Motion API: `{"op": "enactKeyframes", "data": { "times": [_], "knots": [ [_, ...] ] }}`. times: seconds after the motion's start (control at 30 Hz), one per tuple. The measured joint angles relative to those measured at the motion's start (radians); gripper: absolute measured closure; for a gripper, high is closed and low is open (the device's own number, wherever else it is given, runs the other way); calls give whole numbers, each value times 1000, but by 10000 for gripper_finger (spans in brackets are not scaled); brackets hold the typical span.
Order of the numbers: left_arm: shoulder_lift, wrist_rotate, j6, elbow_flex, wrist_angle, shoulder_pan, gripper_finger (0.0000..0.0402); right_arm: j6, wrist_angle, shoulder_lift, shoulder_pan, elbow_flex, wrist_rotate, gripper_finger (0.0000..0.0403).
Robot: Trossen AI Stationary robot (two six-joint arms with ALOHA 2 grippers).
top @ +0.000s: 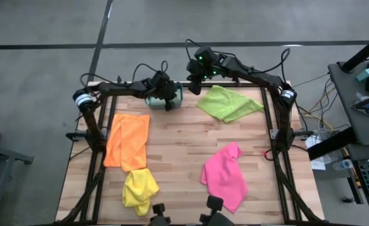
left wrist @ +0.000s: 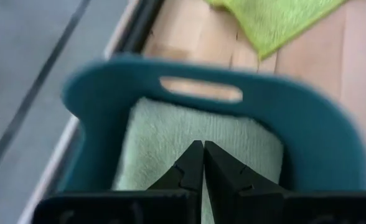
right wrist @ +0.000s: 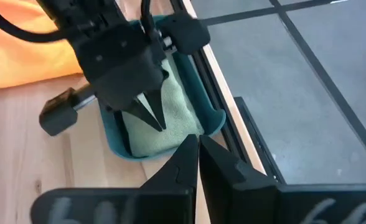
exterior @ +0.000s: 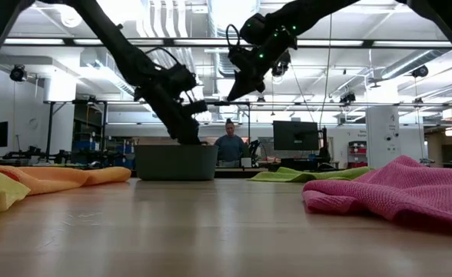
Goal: Fold microfiber towels
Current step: Put the blue towel into the bin, then fold the green towel
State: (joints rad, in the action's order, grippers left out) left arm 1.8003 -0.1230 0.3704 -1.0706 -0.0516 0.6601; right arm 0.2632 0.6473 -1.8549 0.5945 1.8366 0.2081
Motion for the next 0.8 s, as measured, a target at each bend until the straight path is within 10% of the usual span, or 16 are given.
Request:
{"op": "enactKeyframes", "data": {
  "times": [0.3,0.8],
  "knots": [
    [33,0,-1,-10,-2,-1,402,0,16,2,0,-6,0,394],
    [-276,1,1,-2,-1,-85,402,-98,193,103,-39,-233,1,394]
  ]
}}
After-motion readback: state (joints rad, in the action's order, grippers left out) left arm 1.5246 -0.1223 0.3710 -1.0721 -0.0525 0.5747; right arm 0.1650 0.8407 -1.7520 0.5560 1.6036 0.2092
